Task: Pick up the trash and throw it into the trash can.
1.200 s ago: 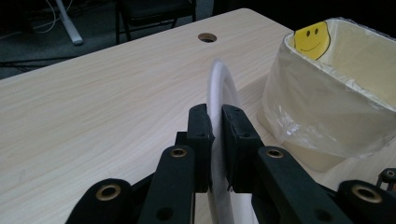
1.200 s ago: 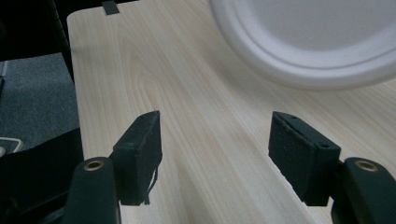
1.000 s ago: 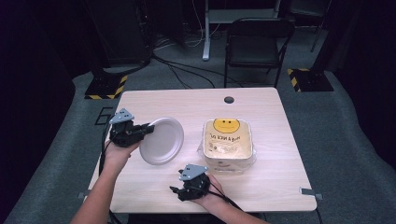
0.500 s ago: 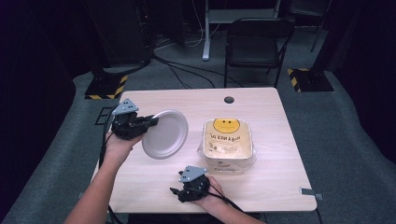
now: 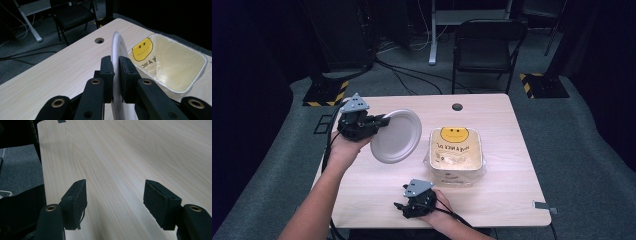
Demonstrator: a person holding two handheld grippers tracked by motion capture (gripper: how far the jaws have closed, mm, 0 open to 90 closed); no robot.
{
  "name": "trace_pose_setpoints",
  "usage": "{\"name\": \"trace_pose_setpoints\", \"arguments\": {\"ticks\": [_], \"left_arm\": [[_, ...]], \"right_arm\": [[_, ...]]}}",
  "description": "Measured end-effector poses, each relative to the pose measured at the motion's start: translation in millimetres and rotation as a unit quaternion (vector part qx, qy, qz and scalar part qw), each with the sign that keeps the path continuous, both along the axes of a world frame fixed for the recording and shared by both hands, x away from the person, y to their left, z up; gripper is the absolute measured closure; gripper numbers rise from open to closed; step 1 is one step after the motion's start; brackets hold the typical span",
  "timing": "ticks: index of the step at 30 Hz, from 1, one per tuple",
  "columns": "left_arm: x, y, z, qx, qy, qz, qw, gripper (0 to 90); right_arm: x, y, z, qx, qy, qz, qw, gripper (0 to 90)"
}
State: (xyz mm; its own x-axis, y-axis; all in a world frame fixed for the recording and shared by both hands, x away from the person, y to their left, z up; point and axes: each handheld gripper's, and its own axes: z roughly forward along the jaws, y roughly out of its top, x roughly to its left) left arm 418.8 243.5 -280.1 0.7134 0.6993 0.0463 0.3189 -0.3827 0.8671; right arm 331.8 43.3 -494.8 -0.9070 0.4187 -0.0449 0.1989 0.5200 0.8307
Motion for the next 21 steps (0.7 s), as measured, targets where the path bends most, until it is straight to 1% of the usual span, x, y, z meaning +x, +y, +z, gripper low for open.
{"name": "trace_pose_setpoints", "arguments": {"ticks": [2, 8, 10, 11, 12, 13, 14, 21], "left_arm": [[-0.4, -3.5, 3.6, 0.0, 0.0, 0.0, 1.0, 81.6], [0.7, -15.8, 15.0, -0.002, -0.007, -0.007, 0.9999, 81.6], [1.2, -19.6, 18.9, 0.0, -0.01, -0.011, 0.9999, 81.6], [1.1, -21.8, 20.5, -0.001, -0.01, -0.011, 0.9999, 81.6], [0.8, -24.2, 21.9, -0.004, -0.009, -0.012, 0.9999, 81.6], [0.9, -26.0, 23.3, -0.004, -0.009, -0.013, 0.9999, 81.6], [1.4, -27.6, 24.8, -0.001, -0.012, -0.016, 0.9998, 81.6], [1.1, -39.3, 32.5, -0.001, -0.018, -0.023, 0.9996, 81.6]], "right_arm": [[-0.7, 0.8, -1.0, 0.001, 0.005, -0.002, 1.0, 34.3], [-1.5, 2.6, -2.5, -0.005, -0.001, 0.006, 1.0, 34.3], [-1.7, 3.6, -3.4, -0.004, -0.001, 0.006, 1.0, 34.3], [-2.3, 3.8, -3.7, -0.004, 0.003, 0.007, 1.0, 34.3], [-2.1, 3.9, -3.9, -0.003, -0.001, 0.007, 1.0, 34.2], [-1.7, 3.5, -4.1, -0.006, -0.001, 0.012, 0.9999, 34.3], [-2.1, 4.2, -4.4, -0.006, 0.0, 0.007, 1.0, 34.2], [-3.7, 6.1, -6.0, -0.01, 0.0, 0.013, 0.9999, 34.2]]}}
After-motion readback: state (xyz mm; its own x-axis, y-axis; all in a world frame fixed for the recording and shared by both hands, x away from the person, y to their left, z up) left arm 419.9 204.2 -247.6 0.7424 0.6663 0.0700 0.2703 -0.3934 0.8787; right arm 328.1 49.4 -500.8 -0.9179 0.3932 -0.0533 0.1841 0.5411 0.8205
